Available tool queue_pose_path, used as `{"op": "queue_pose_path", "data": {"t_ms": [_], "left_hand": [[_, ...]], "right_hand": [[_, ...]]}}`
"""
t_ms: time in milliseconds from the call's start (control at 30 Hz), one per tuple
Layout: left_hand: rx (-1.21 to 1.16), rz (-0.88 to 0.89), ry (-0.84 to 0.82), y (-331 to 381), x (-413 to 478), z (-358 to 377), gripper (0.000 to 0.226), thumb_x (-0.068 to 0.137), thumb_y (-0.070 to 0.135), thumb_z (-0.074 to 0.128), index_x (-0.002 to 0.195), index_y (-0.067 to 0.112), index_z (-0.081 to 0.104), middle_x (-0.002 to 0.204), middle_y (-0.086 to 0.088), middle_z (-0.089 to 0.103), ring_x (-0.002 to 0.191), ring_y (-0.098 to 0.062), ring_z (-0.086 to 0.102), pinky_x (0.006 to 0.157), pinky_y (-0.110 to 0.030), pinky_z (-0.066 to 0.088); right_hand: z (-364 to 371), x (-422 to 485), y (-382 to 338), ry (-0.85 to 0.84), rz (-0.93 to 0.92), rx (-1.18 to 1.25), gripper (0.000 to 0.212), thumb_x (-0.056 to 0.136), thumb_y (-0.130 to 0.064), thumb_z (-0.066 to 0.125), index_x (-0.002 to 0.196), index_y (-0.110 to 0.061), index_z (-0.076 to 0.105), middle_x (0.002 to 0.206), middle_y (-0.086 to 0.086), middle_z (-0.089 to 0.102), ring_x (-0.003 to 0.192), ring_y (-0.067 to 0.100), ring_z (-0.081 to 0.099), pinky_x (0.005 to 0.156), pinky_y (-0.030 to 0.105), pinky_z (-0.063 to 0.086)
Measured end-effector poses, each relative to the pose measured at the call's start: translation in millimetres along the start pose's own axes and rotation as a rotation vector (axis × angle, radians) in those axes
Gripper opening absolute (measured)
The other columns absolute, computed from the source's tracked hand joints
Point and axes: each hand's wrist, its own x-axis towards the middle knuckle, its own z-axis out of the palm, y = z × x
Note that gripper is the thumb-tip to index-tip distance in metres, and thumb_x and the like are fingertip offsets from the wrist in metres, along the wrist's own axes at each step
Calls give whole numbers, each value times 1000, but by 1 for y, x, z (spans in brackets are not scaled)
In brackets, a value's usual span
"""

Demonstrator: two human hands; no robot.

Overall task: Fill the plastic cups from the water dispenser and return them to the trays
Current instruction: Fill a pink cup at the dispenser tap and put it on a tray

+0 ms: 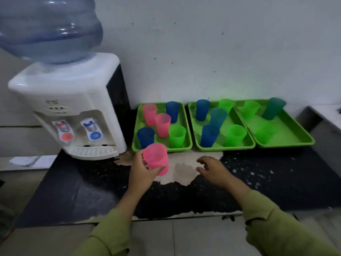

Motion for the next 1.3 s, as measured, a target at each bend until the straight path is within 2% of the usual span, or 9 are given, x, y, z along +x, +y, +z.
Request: {"op": "queue_pose_path", "data": {"t_ms": [133, 333, 500, 700, 867, 1000, 1100, 1200, 1300], "left_hand": [[34, 39, -98, 26, 1, 49, 77, 55, 42, 86, 119, 33, 44, 112, 10, 56, 99, -7, 57, 82, -29, 53], [62, 86, -205, 55, 16, 113, 78, 50, 55, 82, 115, 38, 43, 112, 13, 56, 99, -11, 57, 83, -37, 53], [35, 139, -294, 76, 29, 168, 76, 50, 55, 81, 114, 34, 46, 110, 12, 59, 97, -9, 58, 82, -39, 53], [28, 173, -347, 102, 36, 233, 74, 54, 45, 86, 115, 30, 47, 110, 12, 58, 95, -1, 58, 71, -9, 48], [80, 176, -321, 129, 36, 292, 77, 46, 65, 76, 111, 39, 43, 108, 18, 56, 94, 0, 57, 77, -25, 54], [107, 150, -286, 155, 31, 349, 78, 45, 72, 72, 110, 44, 39, 105, 27, 51, 96, 0, 56, 77, -23, 53], [82, 124, -278, 171, 30, 387, 81, 46, 68, 75, 113, 40, 42, 110, 20, 55, 98, -3, 57, 79, -26, 54], [73, 86, -260, 189, 29, 433, 81, 48, 60, 79, 117, 35, 43, 114, 14, 56, 100, -6, 56, 82, -31, 53], [75, 68, -249, 201, 32, 467, 78, 52, 48, 85, 117, 34, 43, 112, 17, 53, 97, -3, 54, 79, -17, 45]], "right_hand": [[-25, -7, 40, 106, 62, 40, 36, 87, -25, 62, 119, -10, 58, 114, 10, 61, 95, 18, 60, 72, 10, 33], [-57, -5, 91, 176, 159, 67, 36, 86, -23, 63, 119, -9, 58, 117, 11, 61, 107, 23, 57, 90, 25, 40], [-82, -3, 138, 261, 215, 75, 33, 86, -21, 64, 115, -6, 60, 115, 13, 63, 106, 24, 58, 84, 20, 38], [-118, 5, 201, 340, 267, 64, 31, 85, -18, 64, 113, -3, 61, 111, 16, 64, 103, 27, 59, 80, 22, 37], [-148, 18, 259, 372, 261, 75, 30, 83, -11, 64, 110, 1, 62, 108, 19, 66, 100, 29, 61, 84, 27, 43], [-176, 26, 311, 353, 232, 112, 26, 84, -7, 62, 108, 2, 63, 108, 19, 66, 100, 29, 61, 85, 28, 44], [-194, 32, 345, 397, 213, 107, 23, 85, -5, 60, 106, 3, 64, 106, 20, 66, 100, 32, 61, 89, 36, 46], [-214, 35, 386, 408, 217, 83, 23, 83, -3, 60, 104, 4, 65, 105, 22, 66, 101, 34, 60, 91, 33, 40], [-227, 39, 414, 386, 236, 22, 29, 83, -5, 60, 111, 3, 62, 114, 25, 61, 109, 39, 53, 94, 32, 32]]}}
